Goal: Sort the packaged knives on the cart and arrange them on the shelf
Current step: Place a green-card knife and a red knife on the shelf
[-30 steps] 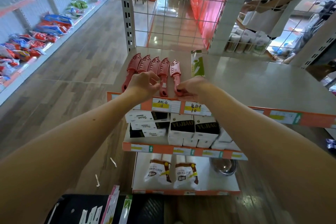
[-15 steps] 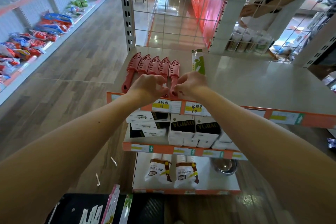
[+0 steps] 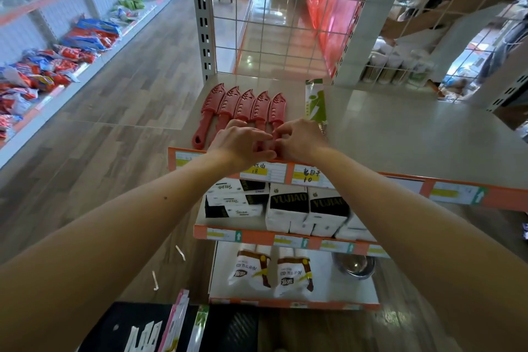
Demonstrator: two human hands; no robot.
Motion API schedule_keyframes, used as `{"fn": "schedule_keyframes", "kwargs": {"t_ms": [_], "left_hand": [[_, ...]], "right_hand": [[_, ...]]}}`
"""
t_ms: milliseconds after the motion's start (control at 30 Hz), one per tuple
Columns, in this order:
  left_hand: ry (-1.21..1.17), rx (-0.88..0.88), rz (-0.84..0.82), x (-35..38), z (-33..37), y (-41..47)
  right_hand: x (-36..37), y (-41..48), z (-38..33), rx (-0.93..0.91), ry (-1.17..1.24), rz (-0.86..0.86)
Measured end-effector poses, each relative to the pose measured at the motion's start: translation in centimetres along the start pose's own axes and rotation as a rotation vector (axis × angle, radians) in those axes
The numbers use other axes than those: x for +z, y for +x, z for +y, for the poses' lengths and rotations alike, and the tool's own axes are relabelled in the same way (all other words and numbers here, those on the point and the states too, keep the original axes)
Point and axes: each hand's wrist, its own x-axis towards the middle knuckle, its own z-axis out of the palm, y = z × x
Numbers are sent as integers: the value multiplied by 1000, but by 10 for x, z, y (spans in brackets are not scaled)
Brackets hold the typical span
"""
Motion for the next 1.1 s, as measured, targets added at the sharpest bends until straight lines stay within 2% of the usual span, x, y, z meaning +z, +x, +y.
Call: {"fn": "schedule_keyframes", "kwargs": {"t_ms": [200, 467, 633, 833, 1000, 1100], "left_hand": [[31, 55, 8, 8, -9, 11], [30, 46, -3, 4, -14, 8], [-12, 39, 46, -11, -21, -3], [21, 79, 62, -25, -35, -36], [12, 54, 68, -26, -56, -78], [-19, 15, 76, -18, -73, -110]], "right_hand": [[2, 1, 0, -12, 10, 5], [-4, -2, -2, 15, 12, -25], [-13, -10, -7, 34, -26, -7], [-18, -36, -24, 116, -82, -6], [1, -79, -48, 68, -116, 36], [27, -106, -62, 67, -106, -6]]}}
